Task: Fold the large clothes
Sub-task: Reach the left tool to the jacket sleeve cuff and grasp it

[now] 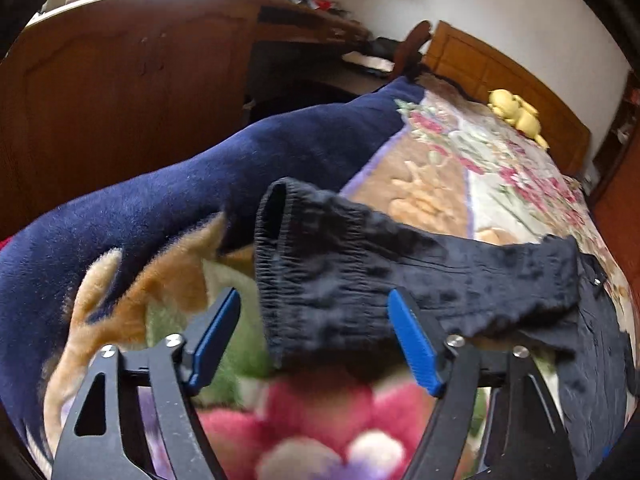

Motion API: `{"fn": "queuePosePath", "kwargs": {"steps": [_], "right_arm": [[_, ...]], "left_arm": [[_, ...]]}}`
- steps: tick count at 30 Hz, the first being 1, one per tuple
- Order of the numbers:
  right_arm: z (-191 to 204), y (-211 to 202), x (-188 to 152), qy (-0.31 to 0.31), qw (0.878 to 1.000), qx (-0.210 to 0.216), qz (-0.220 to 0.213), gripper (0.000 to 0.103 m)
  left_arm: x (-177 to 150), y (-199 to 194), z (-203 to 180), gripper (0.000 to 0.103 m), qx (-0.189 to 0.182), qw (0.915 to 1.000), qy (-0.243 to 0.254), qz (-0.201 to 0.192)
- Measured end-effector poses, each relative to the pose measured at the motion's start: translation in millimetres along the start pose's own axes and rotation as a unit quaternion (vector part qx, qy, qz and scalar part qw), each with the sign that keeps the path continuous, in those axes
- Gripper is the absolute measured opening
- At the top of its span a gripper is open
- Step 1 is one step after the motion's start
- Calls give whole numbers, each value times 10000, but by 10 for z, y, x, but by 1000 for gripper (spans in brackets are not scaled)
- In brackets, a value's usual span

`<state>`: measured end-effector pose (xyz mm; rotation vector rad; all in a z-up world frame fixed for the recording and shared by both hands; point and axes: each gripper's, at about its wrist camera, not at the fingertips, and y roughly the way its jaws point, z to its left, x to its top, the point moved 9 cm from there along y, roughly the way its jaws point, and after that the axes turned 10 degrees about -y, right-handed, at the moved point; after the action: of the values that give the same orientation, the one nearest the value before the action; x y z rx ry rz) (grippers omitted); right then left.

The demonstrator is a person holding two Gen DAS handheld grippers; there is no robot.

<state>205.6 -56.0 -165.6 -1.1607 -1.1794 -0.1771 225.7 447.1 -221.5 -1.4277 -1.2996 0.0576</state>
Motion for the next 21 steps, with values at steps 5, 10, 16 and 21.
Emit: {"fn": "queuePosePath", "kwargs": {"steps": [5,10,16,21], "right_arm": [[5,10,-5,7,10000,25,10,103],[7,19,-7,16,10000,36,19,103],[6,18,-4,6,10000,43,18,103],[10,21,-1,13,10000,52,16,103]], "left_arm": [[-55,68,99,70,-76,9999,-137,60],[-116,71,65,55,-263,9994,-82,209],[-206,172,-28,31,-477,9972,-51,565],[-159,61,-130,10,-615,9965,-235,519]]}}
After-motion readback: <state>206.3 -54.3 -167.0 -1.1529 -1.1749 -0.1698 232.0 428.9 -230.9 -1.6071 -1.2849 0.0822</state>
